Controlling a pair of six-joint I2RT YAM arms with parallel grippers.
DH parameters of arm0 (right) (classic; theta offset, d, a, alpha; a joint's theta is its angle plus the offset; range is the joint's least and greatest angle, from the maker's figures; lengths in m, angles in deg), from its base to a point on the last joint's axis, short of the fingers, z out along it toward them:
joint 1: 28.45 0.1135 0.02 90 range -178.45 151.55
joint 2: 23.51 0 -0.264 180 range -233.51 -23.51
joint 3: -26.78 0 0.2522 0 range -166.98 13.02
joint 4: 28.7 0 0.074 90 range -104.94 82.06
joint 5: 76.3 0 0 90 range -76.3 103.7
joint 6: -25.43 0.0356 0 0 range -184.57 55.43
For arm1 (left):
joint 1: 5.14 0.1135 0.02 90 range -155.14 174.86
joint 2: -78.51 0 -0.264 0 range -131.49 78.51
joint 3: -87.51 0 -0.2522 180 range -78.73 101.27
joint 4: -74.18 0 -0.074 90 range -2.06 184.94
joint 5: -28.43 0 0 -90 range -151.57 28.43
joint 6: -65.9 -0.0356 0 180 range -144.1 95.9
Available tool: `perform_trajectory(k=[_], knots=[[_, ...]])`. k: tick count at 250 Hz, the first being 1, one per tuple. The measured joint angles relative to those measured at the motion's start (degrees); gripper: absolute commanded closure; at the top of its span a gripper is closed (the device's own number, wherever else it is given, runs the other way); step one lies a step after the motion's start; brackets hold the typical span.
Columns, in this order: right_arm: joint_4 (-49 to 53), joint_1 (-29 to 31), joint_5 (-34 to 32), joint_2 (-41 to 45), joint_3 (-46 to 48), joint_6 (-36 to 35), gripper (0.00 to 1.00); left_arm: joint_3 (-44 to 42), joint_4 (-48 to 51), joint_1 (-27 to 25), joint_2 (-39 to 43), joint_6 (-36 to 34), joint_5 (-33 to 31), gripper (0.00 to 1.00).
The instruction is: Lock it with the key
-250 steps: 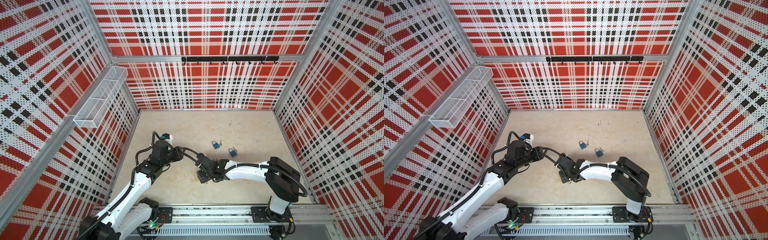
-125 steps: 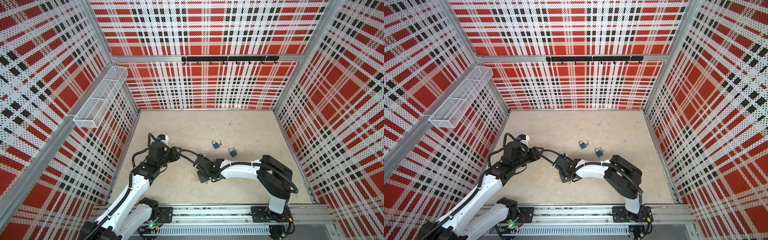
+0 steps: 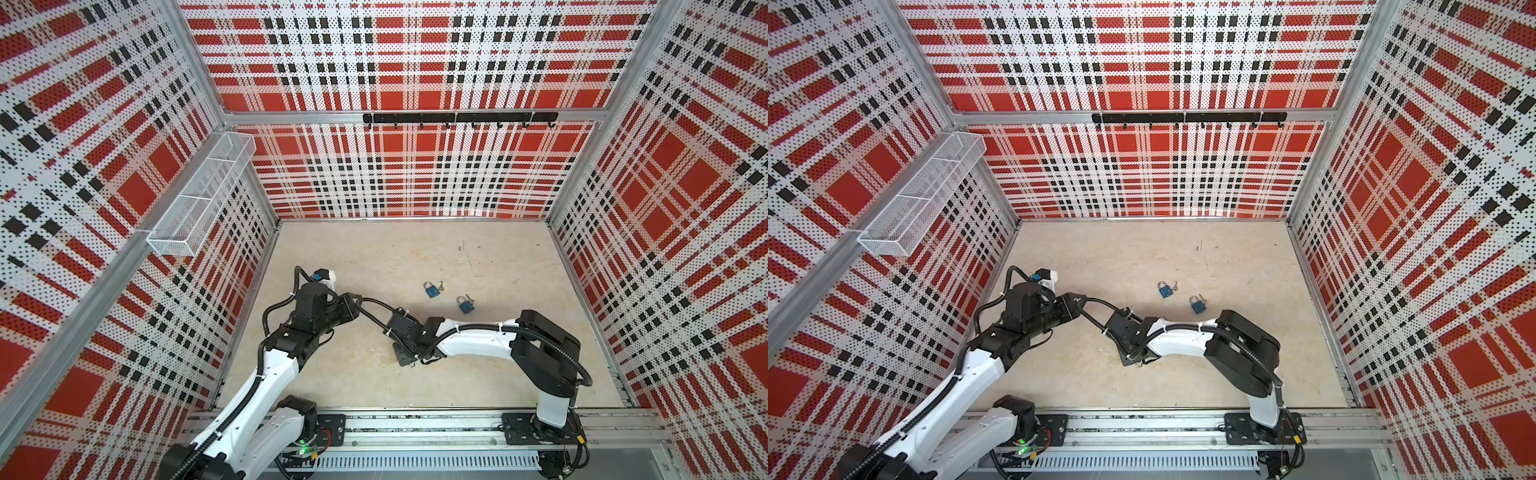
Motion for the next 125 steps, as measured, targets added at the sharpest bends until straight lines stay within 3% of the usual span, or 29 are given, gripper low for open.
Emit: perform_trajectory(k=[125], knots=[[-3.17, -1.29, 1.95, 3.52, 4.24, -0.28, 0.82, 1.27, 2.08, 0.33, -3.34, -0.04, 1.90, 0.55]])
